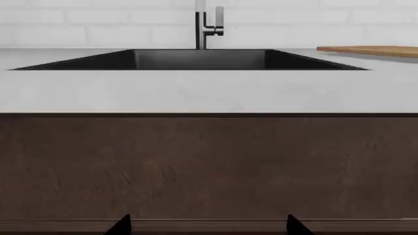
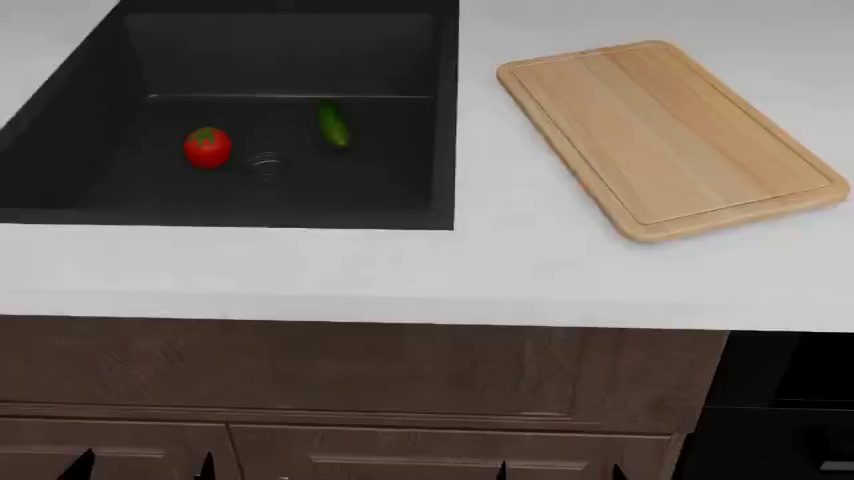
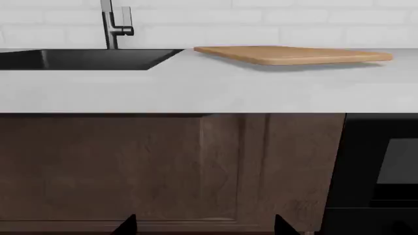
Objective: Pick the vegetables from the sink and place them on the cutting board.
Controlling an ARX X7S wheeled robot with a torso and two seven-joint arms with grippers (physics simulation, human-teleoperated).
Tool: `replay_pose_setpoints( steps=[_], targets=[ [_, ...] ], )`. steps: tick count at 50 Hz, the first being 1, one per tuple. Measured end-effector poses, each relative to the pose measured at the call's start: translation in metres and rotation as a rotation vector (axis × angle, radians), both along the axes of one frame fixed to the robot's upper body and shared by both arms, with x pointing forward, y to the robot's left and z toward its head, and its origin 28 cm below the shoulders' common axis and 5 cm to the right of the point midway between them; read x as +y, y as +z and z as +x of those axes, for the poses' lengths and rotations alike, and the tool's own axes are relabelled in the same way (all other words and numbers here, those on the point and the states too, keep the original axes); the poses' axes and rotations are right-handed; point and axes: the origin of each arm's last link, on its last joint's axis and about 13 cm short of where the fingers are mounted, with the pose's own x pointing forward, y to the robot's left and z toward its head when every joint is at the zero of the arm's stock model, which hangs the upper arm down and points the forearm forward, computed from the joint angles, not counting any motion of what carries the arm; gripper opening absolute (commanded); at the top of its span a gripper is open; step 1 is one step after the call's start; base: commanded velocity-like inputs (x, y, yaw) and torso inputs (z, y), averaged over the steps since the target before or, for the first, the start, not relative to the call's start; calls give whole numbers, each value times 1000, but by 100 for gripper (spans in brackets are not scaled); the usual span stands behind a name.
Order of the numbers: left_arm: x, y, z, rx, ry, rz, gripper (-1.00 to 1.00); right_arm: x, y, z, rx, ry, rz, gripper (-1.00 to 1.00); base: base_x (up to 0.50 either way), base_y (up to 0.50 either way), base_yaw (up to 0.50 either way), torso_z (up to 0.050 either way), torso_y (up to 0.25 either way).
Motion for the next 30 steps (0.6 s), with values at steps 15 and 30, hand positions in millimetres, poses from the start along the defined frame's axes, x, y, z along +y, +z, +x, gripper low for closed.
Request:
replay_pose_setpoints(
  steps=[15,30],
  targets=[
    [-1,-1,-1,-4,-5,35,100,1,1,0,-6,-5,5,100,0,0,0,0,0],
    [-3,-4,-7,-40,-31,140,100,-1,5,-5,-31,-43,-37,100,0,211,0,0,0]
  ],
)
